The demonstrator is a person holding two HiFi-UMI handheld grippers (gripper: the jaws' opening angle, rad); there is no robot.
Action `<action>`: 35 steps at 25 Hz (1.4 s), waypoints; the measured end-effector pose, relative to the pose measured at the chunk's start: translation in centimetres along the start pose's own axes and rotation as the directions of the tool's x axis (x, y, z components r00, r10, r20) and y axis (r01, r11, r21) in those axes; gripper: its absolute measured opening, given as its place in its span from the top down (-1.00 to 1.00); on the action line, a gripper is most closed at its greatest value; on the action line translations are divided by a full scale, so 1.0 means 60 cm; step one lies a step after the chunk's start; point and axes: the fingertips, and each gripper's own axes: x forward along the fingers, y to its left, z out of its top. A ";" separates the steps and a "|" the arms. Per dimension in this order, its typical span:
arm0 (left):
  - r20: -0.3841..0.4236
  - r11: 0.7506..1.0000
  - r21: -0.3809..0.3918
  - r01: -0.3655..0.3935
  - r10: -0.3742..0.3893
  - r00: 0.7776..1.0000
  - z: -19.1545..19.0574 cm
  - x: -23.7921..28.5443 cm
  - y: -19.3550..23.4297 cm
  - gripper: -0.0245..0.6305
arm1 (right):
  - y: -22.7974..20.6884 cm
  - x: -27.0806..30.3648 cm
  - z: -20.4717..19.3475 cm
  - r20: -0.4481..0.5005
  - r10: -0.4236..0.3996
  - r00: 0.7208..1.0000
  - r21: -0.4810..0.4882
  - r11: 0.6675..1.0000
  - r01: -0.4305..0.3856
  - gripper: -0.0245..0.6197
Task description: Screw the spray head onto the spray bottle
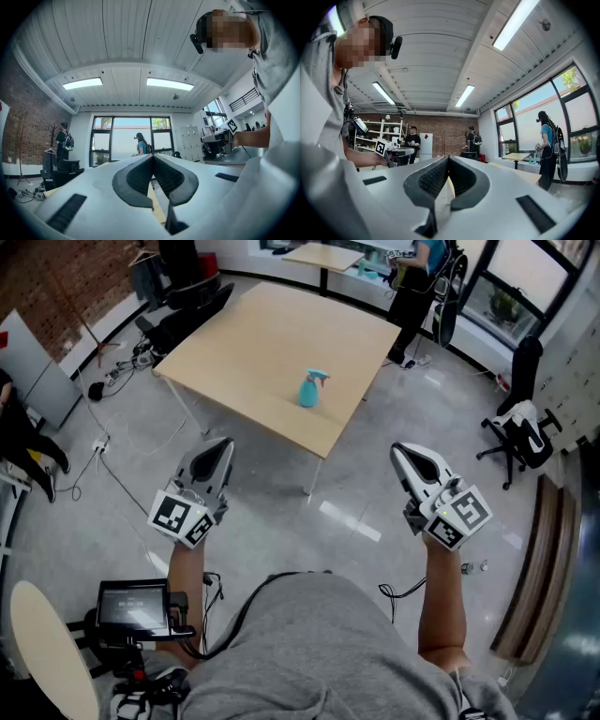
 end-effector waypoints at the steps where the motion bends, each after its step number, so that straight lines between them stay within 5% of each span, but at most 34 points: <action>1: 0.017 1.000 0.011 0.022 -0.023 1.000 0.007 0.021 0.005 0.91 | -0.010 0.001 0.004 0.014 -0.019 1.000 -0.007 1.000 0.019 0.91; 5: 0.052 0.996 0.045 0.081 -0.083 0.995 0.021 0.068 0.013 0.91 | -0.030 0.001 0.009 0.042 -0.063 0.997 -0.025 0.998 0.064 0.91; 16: 0.027 0.994 0.068 0.088 -0.090 0.996 0.024 0.068 0.000 0.91 | -0.033 0.005 0.009 0.062 -0.047 0.997 0.008 0.999 0.046 0.91; 35: 0.039 0.980 0.048 0.196 -0.198 0.980 0.020 -0.007 0.051 0.92 | 0.062 0.069 0.032 0.108 -0.099 0.989 -0.033 0.994 0.103 0.90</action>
